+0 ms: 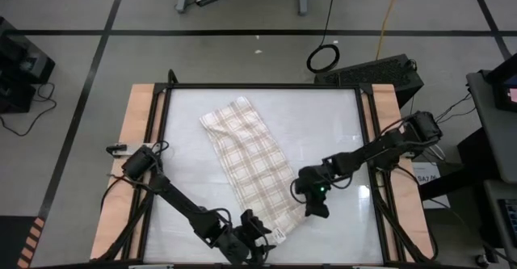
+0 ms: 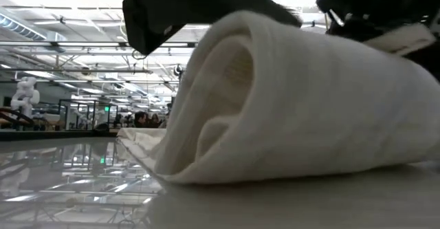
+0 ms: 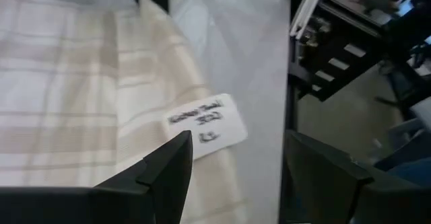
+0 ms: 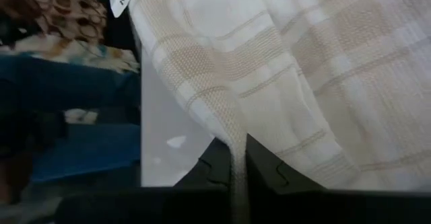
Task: Roll towel
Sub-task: Roll the white-brown patterned towel
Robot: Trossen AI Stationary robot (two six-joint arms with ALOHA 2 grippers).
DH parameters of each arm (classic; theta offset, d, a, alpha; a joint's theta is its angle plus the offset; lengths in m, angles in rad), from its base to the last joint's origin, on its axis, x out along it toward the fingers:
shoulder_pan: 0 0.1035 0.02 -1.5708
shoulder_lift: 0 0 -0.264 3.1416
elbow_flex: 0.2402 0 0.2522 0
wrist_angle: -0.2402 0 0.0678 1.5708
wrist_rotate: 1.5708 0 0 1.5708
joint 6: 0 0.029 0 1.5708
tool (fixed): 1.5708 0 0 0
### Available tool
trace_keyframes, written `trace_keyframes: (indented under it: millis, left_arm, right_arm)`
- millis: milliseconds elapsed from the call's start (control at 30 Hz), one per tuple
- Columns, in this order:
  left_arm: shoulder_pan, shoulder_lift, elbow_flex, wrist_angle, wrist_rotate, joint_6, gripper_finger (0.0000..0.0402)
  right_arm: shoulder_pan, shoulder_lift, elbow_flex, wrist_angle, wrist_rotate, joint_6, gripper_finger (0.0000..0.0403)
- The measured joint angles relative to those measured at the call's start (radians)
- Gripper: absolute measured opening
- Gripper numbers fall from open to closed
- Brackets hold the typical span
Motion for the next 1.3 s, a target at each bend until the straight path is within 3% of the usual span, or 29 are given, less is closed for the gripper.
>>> trace_keyframes:
  millis: [200,433,600,733,867,1000,1167,1300]
  left_arm:
    - [0.0,0.0,0.009,0.057,0.011,0.001,0.0238]
    - [0.0,0.0,0.028,-0.166,-0.049,0.002,0.0238]
    - [0.011,0.009,0.029,-0.108,0.035,0.0,0.0238]
    - [0.012,0.013,0.029,-0.057,0.042,-0.01,0.0238]
    - [0.023,0.013,0.029,-0.19,0.073,-0.112,0.0231]
    - [0.026,0.013,0.029,-0.283,0.105,-0.104,0.0175]
    - [0.025,0.013,0.029,-0.247,0.113,-0.072,0.0029]
    - [0.025,0.013,0.029,-0.252,0.139,-0.078,0.0021]
  right_arm:
    - [-0.054,0.0,0.0,0.005,-0.042,0.011,0.0006]
    - [-0.092,0.0,0.0,0.012,-0.087,0.031,0.0006]
    - [-0.108,0.0,0.0,0.014,-0.087,0.04,0.0006]
    - [-0.119,0.0,0.0,0.02,-0.085,0.04,0.0006]
    - [-0.124,-0.001,0.0,0.023,-0.084,0.036,0.0006]
    - [-0.124,-0.001,0.0,0.021,-0.085,0.035,0.0006]
    - [-0.125,-0.001,0.0,0.02,-0.084,0.028,0.0006]
    - [-0.115,-0.001,0.0,0.019,-0.081,-0.037,0.0006]
